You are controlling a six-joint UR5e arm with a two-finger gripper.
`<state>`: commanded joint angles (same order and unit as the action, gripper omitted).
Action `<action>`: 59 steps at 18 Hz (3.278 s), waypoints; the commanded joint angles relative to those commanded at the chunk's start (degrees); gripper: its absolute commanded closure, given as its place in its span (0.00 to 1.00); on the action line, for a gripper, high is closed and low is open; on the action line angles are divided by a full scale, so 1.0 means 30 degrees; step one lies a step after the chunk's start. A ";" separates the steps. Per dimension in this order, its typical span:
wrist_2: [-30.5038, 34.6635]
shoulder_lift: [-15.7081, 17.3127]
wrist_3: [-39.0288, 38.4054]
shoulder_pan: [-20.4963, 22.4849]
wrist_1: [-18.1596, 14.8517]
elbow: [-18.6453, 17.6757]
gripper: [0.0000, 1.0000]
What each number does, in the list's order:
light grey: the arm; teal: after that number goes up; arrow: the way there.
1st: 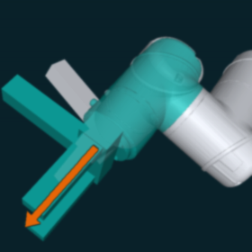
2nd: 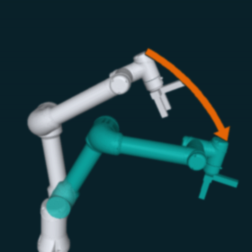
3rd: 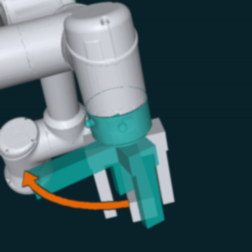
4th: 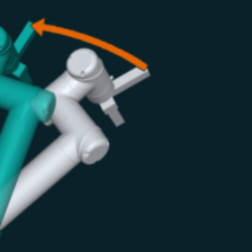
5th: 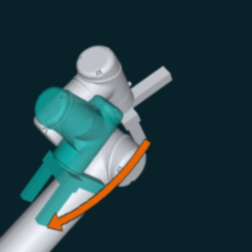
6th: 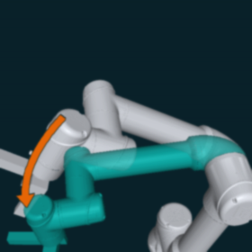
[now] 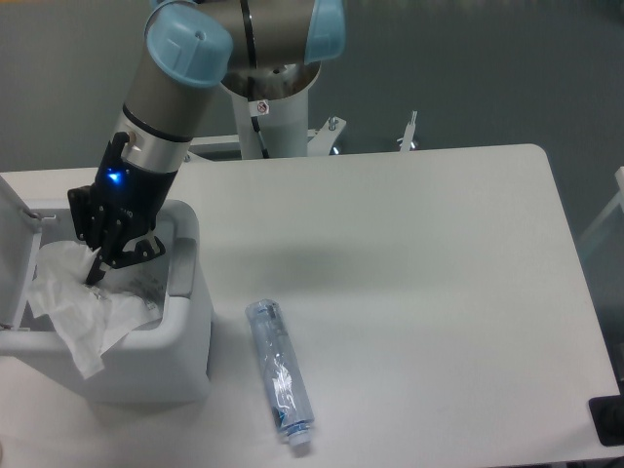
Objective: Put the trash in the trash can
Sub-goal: 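Push the wrapper down into the bin with the gripper, then open the gripper, rise out of the bin, move toward the bottle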
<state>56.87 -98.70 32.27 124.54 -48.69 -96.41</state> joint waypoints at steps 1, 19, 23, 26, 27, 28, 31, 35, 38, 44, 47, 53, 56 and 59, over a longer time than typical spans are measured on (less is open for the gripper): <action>0.0000 0.0000 -0.0324 0.0000 0.0000 -0.0030 0.92; 0.0029 -0.0088 -0.2377 -0.0615 -0.0205 -0.0498 0.88; 0.0058 -0.0146 -0.2846 -0.0645 -0.0205 -0.0616 0.88; 0.0058 -0.0117 -0.2847 -0.0674 -0.0263 -0.0587 0.81; 0.0058 -0.0117 -0.2876 -0.0674 -0.0351 -0.0616 0.81; 0.0058 -0.0088 -0.2847 -0.0674 -0.0439 -0.0674 0.81; 0.0058 -0.0001 -0.2847 -0.0674 -0.0498 -0.0645 0.76; 0.0029 0.0087 -0.2817 -0.0616 -0.0381 -0.0616 0.20; -0.0029 0.0671 -0.2847 -0.0528 -0.0264 -0.0440 0.00; -0.0729 0.2691 -0.3169 0.1109 -0.0293 -0.0557 0.00; -0.1407 0.3923 -0.4508 0.3886 -0.0322 -0.0528 0.00; -0.1319 0.2145 -0.7767 0.7205 -0.0059 0.0142 0.00; -0.0184 0.0153 -0.8324 0.7383 -0.0146 0.1636 0.00; 0.3244 -0.2072 -0.8530 0.7150 -0.0263 0.2925 0.00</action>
<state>66.60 -104.92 6.68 145.99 -49.48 -87.64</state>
